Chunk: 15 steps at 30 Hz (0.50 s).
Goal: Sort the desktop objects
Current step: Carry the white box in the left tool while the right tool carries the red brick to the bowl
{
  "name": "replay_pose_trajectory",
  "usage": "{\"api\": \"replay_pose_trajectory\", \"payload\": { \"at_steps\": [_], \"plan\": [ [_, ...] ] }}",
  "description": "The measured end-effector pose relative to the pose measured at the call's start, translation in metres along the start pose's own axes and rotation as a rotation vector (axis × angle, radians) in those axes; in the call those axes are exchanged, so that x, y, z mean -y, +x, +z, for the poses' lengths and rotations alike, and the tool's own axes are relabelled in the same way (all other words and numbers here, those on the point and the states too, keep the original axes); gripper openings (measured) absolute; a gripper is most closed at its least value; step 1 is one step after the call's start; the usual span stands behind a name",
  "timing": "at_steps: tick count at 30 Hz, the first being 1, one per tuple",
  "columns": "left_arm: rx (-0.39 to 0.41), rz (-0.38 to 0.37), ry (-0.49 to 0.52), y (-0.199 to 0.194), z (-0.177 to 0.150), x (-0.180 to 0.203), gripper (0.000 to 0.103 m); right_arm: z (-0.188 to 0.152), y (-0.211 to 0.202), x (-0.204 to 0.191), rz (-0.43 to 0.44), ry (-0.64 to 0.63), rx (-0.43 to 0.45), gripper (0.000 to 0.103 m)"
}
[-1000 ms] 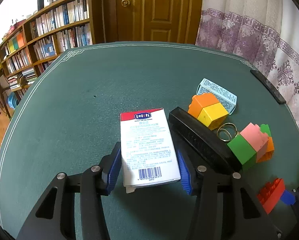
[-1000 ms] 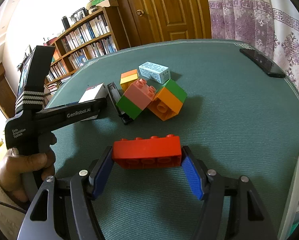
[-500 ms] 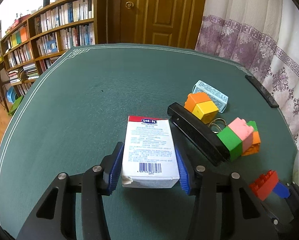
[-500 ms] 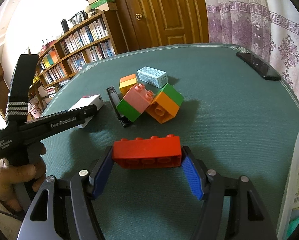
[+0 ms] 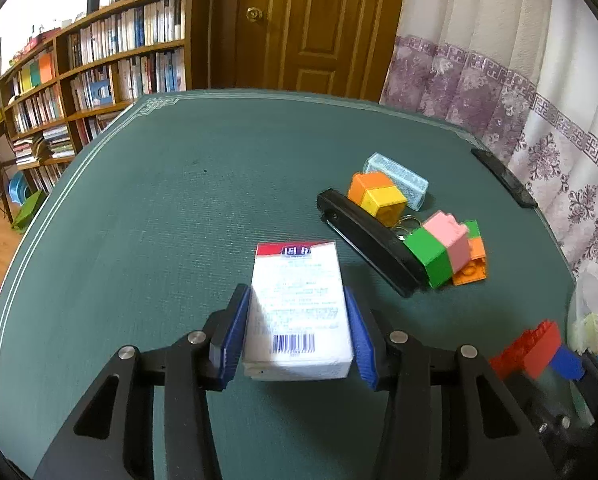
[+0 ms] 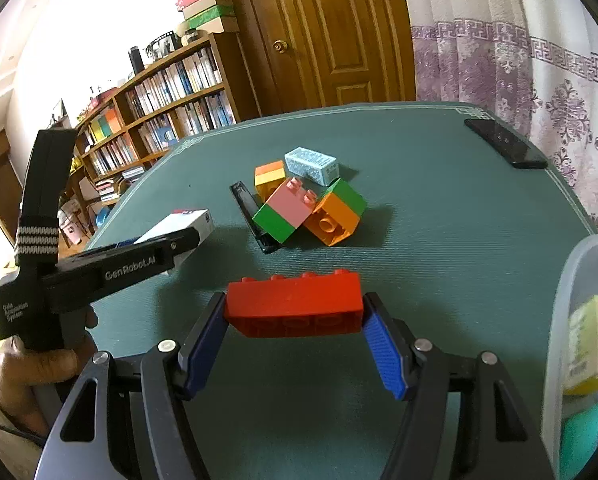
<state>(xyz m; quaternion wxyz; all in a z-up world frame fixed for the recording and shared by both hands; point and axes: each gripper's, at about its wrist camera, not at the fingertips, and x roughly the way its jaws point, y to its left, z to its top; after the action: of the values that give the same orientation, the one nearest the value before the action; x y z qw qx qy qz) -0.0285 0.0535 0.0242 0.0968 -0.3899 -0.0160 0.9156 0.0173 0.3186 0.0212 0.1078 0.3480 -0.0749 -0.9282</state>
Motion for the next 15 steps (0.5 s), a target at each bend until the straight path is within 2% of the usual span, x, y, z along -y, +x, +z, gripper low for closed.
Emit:
{"api": "replay_pose_trajectory", "payload": {
  "at_steps": [15],
  "plan": [
    [0.027, -0.031, 0.04, -0.025, -0.009, 0.017, 0.05, -0.003, -0.033, 0.01, -0.031, 0.028, 0.054, 0.071]
  ]
}}
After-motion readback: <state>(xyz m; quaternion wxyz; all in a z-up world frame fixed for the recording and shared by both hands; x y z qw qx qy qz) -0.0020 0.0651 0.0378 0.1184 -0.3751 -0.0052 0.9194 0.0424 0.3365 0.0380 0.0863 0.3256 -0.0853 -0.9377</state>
